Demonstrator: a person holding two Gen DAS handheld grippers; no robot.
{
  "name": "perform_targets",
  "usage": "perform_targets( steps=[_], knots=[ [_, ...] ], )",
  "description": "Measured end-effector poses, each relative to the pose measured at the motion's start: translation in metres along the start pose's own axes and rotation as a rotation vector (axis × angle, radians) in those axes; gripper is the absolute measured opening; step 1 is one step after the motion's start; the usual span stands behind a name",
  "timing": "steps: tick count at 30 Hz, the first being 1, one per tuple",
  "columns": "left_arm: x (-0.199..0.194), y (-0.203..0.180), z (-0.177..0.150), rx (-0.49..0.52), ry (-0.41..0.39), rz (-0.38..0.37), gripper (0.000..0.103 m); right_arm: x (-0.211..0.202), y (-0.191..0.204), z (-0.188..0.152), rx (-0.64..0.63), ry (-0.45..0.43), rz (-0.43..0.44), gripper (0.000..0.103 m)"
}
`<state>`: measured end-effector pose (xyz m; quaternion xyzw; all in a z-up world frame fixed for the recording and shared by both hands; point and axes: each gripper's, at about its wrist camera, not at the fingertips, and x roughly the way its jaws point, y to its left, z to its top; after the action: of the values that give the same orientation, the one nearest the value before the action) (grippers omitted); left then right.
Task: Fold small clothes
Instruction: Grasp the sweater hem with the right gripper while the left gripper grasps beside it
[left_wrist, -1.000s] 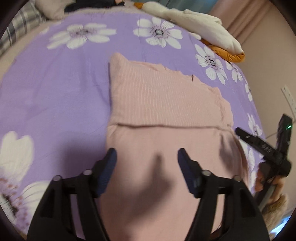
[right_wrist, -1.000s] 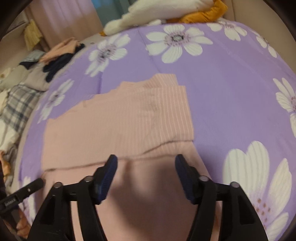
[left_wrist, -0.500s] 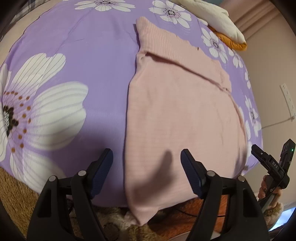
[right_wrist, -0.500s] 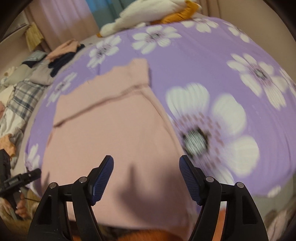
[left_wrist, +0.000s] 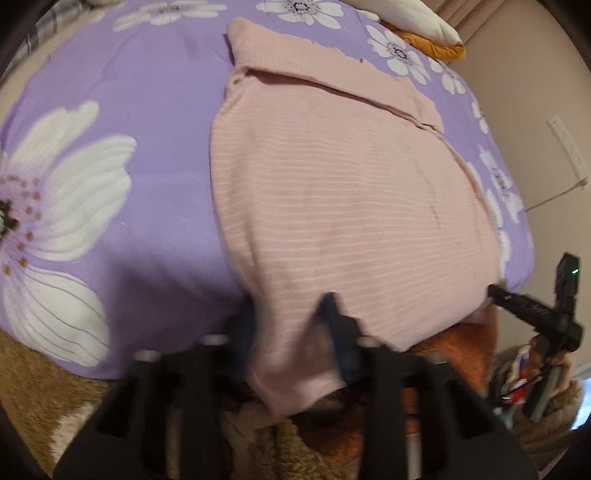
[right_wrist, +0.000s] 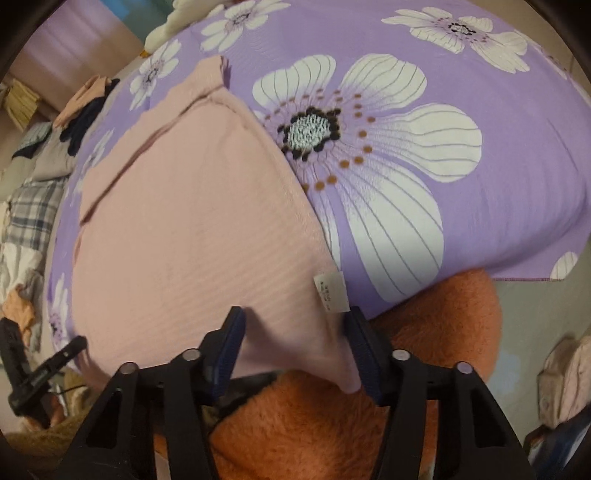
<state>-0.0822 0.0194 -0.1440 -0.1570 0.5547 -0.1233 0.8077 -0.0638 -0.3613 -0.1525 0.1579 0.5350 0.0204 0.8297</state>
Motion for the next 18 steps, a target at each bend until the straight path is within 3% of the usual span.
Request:
perform_targets(
  steps=[3, 6, 13, 15, 18],
  knots=[
    [0.0, -0.003, 0.0, 0.003, -0.003, -0.004, 0.01, -0.003, 0.01, 0.001, -0.052, 0.015, -0.008, 0.016],
    [-0.007, -0.008, 0.002, 0.01, -0.017, -0.017, 0.009, -0.011, 0.02, 0.002, -0.093, 0.012, 0.017, 0.006],
    [-0.03, -0.007, 0.023, -0.035, -0.047, -0.116, 0.009, -0.047, 0.044, 0.031, -0.133, -0.076, 0.278, 0.002],
    [-0.038, -0.006, 0.032, -0.048, -0.069, -0.16, 0.009, -0.053, 0.045, 0.038, -0.135, -0.103, 0.317, 0.002],
    [-0.041, -0.009, 0.044, -0.051, -0.087, -0.154, 0.009, -0.057, 0.052, 0.06, -0.168, -0.146, 0.326, 0.002]
  ],
)
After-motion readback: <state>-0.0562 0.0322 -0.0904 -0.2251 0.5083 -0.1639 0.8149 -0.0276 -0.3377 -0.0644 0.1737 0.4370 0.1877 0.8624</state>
